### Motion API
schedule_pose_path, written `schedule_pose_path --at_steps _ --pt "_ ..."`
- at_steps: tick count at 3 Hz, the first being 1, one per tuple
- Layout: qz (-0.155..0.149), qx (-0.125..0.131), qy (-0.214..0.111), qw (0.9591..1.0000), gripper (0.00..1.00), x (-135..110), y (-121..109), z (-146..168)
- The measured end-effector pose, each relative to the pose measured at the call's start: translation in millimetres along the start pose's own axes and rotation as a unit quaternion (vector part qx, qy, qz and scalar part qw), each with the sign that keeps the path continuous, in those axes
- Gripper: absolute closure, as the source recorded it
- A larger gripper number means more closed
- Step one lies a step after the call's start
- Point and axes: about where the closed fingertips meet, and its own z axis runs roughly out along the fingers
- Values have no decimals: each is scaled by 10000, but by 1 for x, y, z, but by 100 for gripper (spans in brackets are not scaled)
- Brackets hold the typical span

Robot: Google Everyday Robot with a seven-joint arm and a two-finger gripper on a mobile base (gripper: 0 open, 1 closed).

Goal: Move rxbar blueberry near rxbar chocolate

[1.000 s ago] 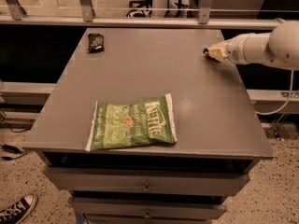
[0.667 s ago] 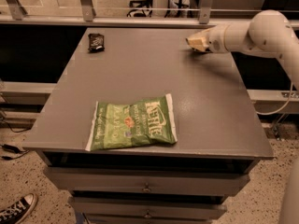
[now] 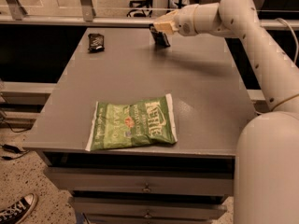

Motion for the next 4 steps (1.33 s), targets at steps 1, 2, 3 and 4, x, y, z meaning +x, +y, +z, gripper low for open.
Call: schedule_pose_path --at_steps 1,2,3,4 --pt "-221 -408 -22 9989 100 -14 27 7" --pt "-500 -819 104 9953 100 -18 63 13" --pt "-832 -1090 250 9902 100 -15 100 18" --pt "-1167 -1450 385 9818 100 0 141 37"
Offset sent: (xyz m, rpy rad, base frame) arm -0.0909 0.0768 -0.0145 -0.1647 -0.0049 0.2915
